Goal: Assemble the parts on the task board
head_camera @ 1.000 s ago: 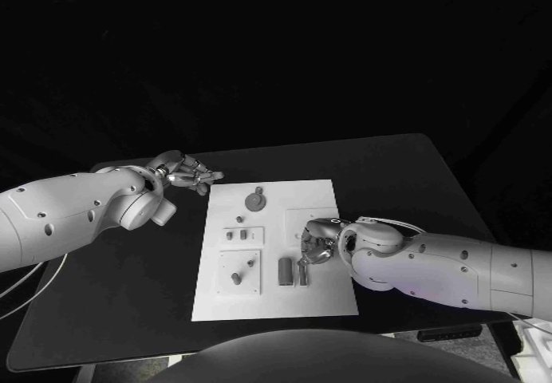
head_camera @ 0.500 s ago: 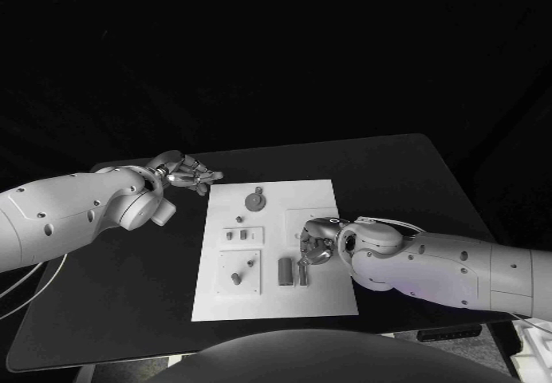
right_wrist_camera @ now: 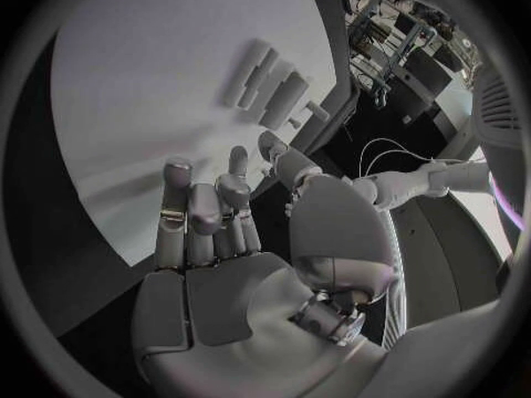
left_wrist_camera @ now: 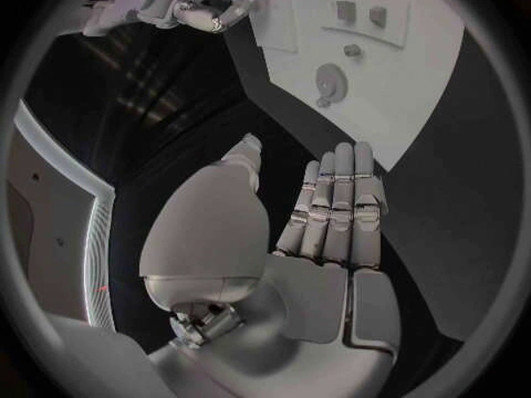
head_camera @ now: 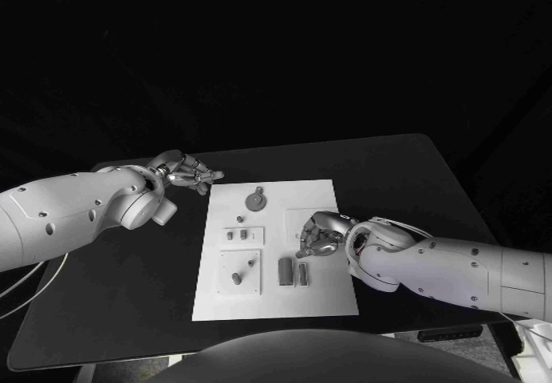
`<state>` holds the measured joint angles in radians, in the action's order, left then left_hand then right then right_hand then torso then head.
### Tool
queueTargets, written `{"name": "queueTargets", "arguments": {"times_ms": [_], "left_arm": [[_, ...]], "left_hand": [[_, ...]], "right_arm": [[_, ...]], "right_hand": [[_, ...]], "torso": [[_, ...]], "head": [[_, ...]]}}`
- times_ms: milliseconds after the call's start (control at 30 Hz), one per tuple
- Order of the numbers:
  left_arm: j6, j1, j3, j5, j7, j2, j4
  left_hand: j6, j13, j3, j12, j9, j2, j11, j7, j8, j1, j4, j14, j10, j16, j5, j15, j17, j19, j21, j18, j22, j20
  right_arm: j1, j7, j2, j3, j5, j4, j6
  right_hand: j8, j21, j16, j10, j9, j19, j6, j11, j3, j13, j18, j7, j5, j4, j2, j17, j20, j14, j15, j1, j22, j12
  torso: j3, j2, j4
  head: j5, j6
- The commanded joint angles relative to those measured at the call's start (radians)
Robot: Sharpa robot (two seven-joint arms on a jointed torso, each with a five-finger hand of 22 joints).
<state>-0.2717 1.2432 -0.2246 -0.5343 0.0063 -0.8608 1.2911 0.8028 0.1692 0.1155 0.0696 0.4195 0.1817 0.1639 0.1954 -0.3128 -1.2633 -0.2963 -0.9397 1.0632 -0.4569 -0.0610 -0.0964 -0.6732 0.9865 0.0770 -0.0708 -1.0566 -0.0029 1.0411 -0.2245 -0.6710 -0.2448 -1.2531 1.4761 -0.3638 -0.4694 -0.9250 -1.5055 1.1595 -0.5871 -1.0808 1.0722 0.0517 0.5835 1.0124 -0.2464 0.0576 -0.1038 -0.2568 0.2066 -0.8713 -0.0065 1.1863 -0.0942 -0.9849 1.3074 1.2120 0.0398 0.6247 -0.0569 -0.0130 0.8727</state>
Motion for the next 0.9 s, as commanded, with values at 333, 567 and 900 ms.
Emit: {"name": "queueTargets", "arguments": {"times_ms": [333, 567, 900], "left_arm": [[-0.153, 0.001, 0.001, 0.078, 0.181, 0.004, -0.012], [-0.122, 0.0, 0.005, 0.189, 0.247, 0.033, -0.05], [0.0, 0.001, 0.02, 0.325, 0.285, 0.081, -0.144]], "left_hand": [[0.023, 0.003, -0.014, 0.01, 0.0, -0.014, -0.01, -0.011, -0.008, -0.029, 0.004, -0.024, 0.026, -0.001, 0.005, 0.007, -0.007, 0.022, -0.001, -0.012, -0.002, -0.005], [0.036, 0.005, -0.068, 0.011, -0.004, -0.067, -0.016, -0.015, -0.01, -0.106, 0.005, -0.041, 0.042, 0.003, 0.003, 0.013, -0.01, 0.034, -0.002, -0.008, -0.002, -0.012], [0.032, -0.01, -0.143, -0.004, -0.016, -0.127, -0.005, -0.011, 0.002, -0.189, 0.004, 0.042, 0.022, 0.114, 0.004, -0.033, 0.038, -0.069, -0.015, -0.001, 0.059, 0.03]], "right_arm": [[0.028, 0.182, -0.032, 0.061, 0.523, -0.025, -0.029], [0.043, 0.376, 0.02, 0.155, 0.547, -0.257, 0.154], [0.04, 0.523, 0.131, 0.216, 0.706, -0.599, 0.22]], "right_hand": [[0.035, 0.011, 0.009, -0.024, 0.001, 0.013, -0.06, -0.02, -0.016, 0.004, -0.015, 0.02, -0.002, 0.008, -0.018, 0.0, 0.006, -0.019, -0.007, 0.017, 0.016, -0.009], [0.06, 0.033, 0.029, -0.074, -0.006, 0.053, -0.112, -0.041, -0.037, 0.007, -0.015, 0.042, -0.003, -0.031, -0.083, 0.003, 0.025, -0.062, -0.008, 0.012, 0.015, -0.021], [0.117, 0.221, 0.295, -0.226, 0.005, 0.268, -0.209, -0.1, -0.03, -0.239, 0.015, 0.097, -0.004, -0.035, -0.136, 0.135, 0.11, -0.251, 0.051, -0.021, -0.053, -0.324]], "torso": [[0.0005, -0.001, -0.0009], [-0.0022, -0.004, 0.0008], [-0.0019, -0.008, 0.0047]], "head": [[-0.017, -0.045], [-0.025, -0.143], [-0.035, -0.223]]}}
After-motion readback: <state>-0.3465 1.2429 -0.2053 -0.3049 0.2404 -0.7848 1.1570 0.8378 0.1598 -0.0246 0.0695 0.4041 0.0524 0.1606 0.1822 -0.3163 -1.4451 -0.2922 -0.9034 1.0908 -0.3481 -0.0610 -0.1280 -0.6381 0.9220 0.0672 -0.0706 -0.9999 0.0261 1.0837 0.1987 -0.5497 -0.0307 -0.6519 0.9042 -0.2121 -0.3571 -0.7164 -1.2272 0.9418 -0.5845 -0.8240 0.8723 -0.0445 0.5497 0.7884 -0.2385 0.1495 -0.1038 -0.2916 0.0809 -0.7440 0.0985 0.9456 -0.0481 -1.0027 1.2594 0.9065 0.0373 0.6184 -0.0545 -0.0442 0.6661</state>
